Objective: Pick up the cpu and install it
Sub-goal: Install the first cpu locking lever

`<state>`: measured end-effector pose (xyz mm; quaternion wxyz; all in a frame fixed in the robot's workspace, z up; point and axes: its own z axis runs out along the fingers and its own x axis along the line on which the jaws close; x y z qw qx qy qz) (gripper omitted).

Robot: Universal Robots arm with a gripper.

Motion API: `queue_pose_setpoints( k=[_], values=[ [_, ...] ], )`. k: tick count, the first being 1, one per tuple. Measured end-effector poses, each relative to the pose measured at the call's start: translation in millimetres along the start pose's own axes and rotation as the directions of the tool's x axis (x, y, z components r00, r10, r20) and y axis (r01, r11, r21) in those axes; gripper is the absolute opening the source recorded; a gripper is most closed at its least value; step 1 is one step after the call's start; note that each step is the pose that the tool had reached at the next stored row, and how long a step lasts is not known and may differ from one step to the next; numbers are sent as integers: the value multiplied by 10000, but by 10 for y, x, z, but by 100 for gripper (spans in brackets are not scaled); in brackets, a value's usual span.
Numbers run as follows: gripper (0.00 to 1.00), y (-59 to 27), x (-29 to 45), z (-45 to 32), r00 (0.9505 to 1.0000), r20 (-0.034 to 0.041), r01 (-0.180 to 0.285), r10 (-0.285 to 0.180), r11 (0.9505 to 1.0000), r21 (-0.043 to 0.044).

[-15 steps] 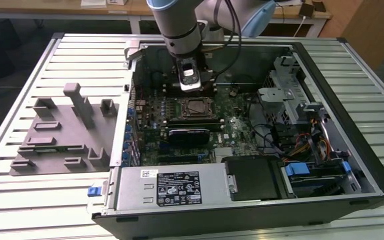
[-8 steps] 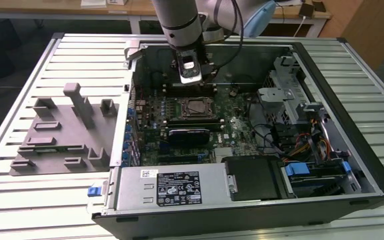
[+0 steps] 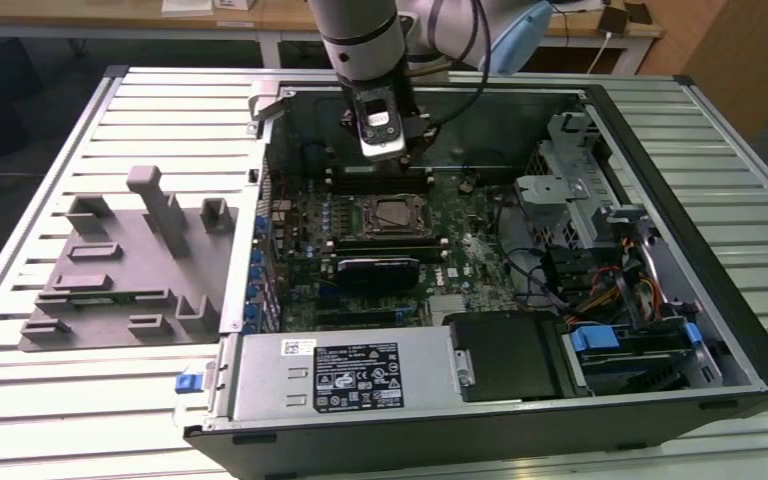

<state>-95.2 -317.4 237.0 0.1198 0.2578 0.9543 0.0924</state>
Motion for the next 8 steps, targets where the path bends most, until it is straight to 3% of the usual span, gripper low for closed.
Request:
queue_pose_setpoints(
  k=[3,4,8],
  values=[
    [11,1,-1,0,10000,-8,1,-1,10000,15],
    [11,1,-3,1,10000,-48,4,-4,10000,72],
    [11,7,-27,12,9993,-372,-7,22,9991,415]
  ],
)
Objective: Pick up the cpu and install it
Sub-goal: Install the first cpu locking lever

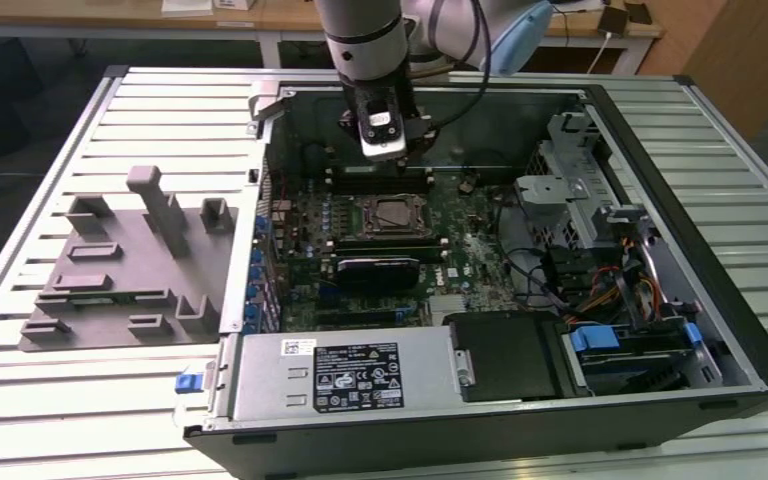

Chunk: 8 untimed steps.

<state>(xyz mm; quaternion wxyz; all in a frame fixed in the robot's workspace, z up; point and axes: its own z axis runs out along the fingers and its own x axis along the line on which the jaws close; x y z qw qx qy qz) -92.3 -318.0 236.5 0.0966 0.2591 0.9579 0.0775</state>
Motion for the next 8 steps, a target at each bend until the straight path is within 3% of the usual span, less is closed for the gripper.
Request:
queue_pose_setpoints(
  k=[5,8],
  values=[
    [11,-46,-62,5,9992,-406,-29,42,9995,319],
    [11,-93,-104,4,9982,-589,-29,59,9987,512]
  ],
)
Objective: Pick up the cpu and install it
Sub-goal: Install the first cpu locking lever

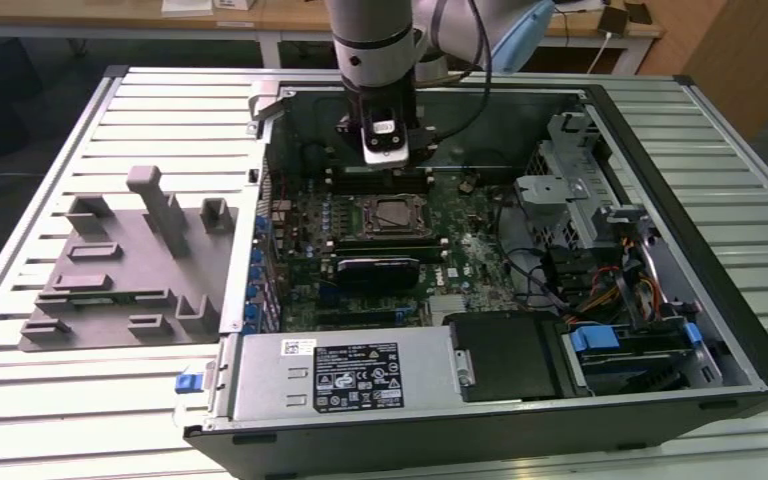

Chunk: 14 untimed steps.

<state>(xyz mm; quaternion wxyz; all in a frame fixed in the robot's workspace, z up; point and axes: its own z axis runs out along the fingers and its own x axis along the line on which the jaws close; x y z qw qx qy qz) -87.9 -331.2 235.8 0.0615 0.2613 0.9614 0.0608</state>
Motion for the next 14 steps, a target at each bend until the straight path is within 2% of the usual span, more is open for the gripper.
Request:
queue_pose_setpoints(
  k=[5,6,11,14],
  values=[
    [11,-52,-43,1,9996,-271,-4,14,9993,363],
    [11,-54,-44,0,9996,-297,-3,15,9992,398],
    [11,-53,-47,1,9995,-303,20,-8,9992,395],
    [11,-53,-48,5,9989,-341,328,-316,9987,378]
  ],
)
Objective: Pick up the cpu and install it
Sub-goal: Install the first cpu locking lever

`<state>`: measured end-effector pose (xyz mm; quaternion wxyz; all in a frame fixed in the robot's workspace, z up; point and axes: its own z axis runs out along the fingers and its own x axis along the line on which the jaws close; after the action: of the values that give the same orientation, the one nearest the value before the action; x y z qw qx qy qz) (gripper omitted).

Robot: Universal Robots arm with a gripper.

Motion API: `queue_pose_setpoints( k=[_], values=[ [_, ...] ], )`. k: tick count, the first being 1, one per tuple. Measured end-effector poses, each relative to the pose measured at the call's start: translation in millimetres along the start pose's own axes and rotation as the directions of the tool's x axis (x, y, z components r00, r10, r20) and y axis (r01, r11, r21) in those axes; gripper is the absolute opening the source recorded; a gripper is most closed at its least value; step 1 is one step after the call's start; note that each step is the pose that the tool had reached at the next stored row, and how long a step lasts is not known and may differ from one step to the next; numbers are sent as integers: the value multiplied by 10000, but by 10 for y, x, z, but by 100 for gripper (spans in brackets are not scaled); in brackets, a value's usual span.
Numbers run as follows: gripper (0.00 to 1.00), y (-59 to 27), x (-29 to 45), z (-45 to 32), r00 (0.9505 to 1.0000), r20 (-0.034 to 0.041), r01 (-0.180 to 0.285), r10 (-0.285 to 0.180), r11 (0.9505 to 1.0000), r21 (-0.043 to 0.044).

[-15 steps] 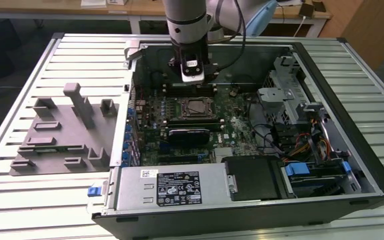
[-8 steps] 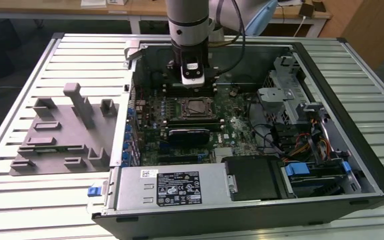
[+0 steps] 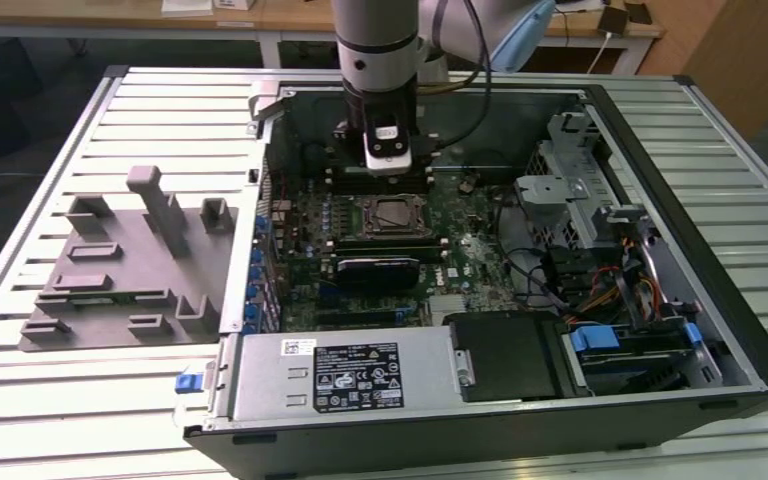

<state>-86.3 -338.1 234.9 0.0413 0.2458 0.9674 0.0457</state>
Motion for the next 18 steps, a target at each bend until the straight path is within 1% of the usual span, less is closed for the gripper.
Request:
queue_pose_setpoints(
  k=[1,2,6,9,11,14,18],
  values=[
    [11,0,0,3,9999,3,112,-112,9999,22],
    [11,0,0,5,9998,18,209,-209,9998,69],
    [11,-1,0,12,9982,95,583,-586,9979,292],
    [11,-1,0,19,9960,112,879,-884,9954,387],
    [11,-1,-2,23,9943,97,1059,-1064,9935,405],
    [11,1,-7,29,9907,65,1358,-1361,9900,390],
    [11,3,-11,39,9839,19,1784,-1785,9833,365]
  ],
)
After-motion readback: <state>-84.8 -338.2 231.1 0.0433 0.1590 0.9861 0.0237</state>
